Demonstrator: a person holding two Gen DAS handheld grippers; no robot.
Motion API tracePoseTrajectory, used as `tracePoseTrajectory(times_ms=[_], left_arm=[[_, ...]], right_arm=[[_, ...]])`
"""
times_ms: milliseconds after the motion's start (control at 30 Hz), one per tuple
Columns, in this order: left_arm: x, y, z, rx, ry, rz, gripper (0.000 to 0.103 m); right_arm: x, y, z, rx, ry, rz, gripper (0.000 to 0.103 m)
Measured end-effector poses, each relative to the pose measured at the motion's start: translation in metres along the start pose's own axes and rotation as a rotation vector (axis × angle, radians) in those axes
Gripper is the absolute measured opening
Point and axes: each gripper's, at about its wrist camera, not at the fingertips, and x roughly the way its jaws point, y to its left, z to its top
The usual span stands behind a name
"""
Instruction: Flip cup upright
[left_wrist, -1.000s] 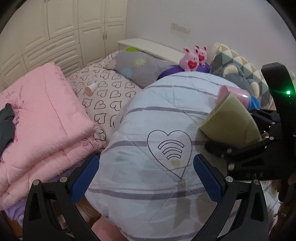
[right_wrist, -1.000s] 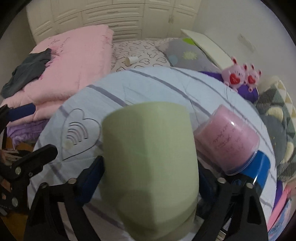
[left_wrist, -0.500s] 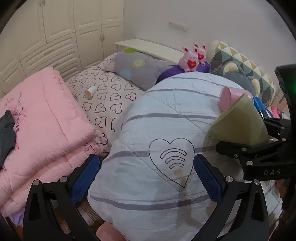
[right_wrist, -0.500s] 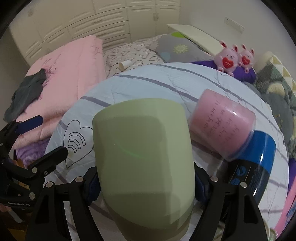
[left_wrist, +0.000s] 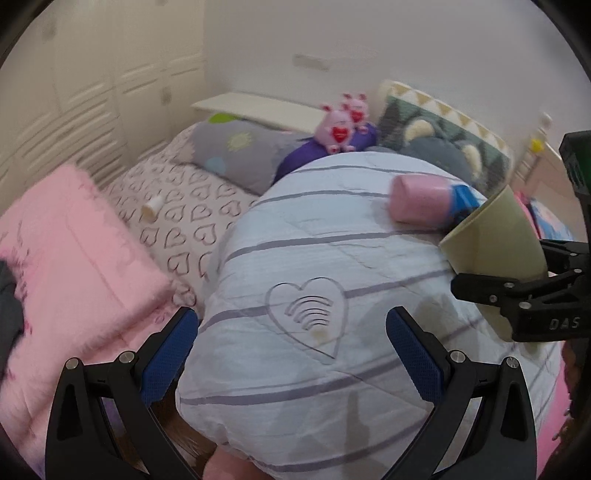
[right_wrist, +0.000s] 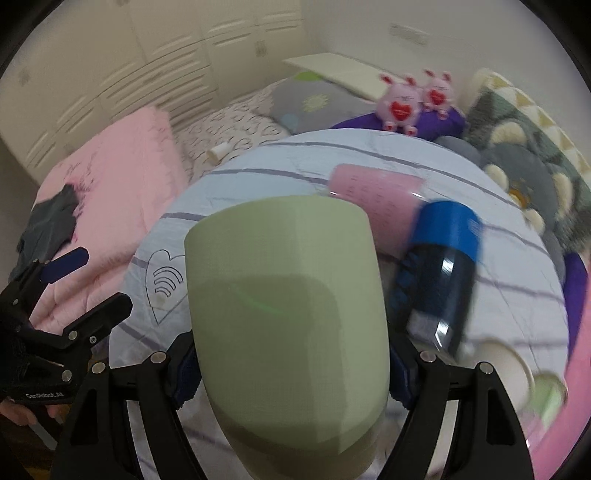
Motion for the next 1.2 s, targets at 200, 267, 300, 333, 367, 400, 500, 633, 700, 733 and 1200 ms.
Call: tracePoseTrajectory(times_ms=[200, 267, 300, 333, 367, 400, 500, 633, 700, 733, 1200], left_arm=[[-0.003, -0.032, -0.002, 0.173, 0.014, -0.115, 0.103], [-0.001, -0.045, -0.004, 0.238, 0.02, -0.143, 0.103], [0.0, -0.051, -0.005, 0.26, 0.027, -0.163, 0.103], [0.0, -0.055, -0.006, 0.278, 0.035, -0.181, 0.103], [0.0, -0.062, -0.008, 0.304, 0.043, -0.206, 0.103], [0.0, -0.066, -0.009, 0.324, 0.044, -0.22, 0.103], [0.001, -0.075, -0.012, 0.374, 0.043, -0.253, 0.103], [0.008, -0.078, -0.017, 0.431, 0.064, -0.287, 0.103], [0.016, -0.076, -0.017, 0.454, 0.079, -0.292, 0.103], [0.018, -0.074, -0.017, 0.461, 0.084, -0.299, 0.103], [0.039, -0.056, -0.016, 0.476, 0.114, -0.341, 0.103]], right_arm=[[-0.036, -0.015, -0.057, 0.248, -0.046, -0.082, 0.08], [-0.047, -0.017, -0.079, 0.338, -0.068, -0.105, 0.08], [-0.052, -0.016, -0.092, 0.392, -0.089, -0.127, 0.08], [-0.056, -0.016, -0.097, 0.426, -0.099, -0.133, 0.08], [-0.058, -0.016, -0.105, 0.471, -0.111, -0.136, 0.08], [-0.06, -0.017, -0.113, 0.512, -0.123, -0.145, 0.08], [-0.058, -0.014, -0.129, 0.633, -0.145, -0.173, 0.08], [-0.053, -0.013, -0.149, 0.805, -0.179, -0.19, 0.08], [-0.053, -0.01, -0.154, 0.86, -0.196, -0.221, 0.08], [-0.051, -0.007, -0.156, 0.891, -0.195, -0.242, 0.08], [-0.029, 0.021, -0.15, 0.965, -0.13, -0.373, 0.084]])
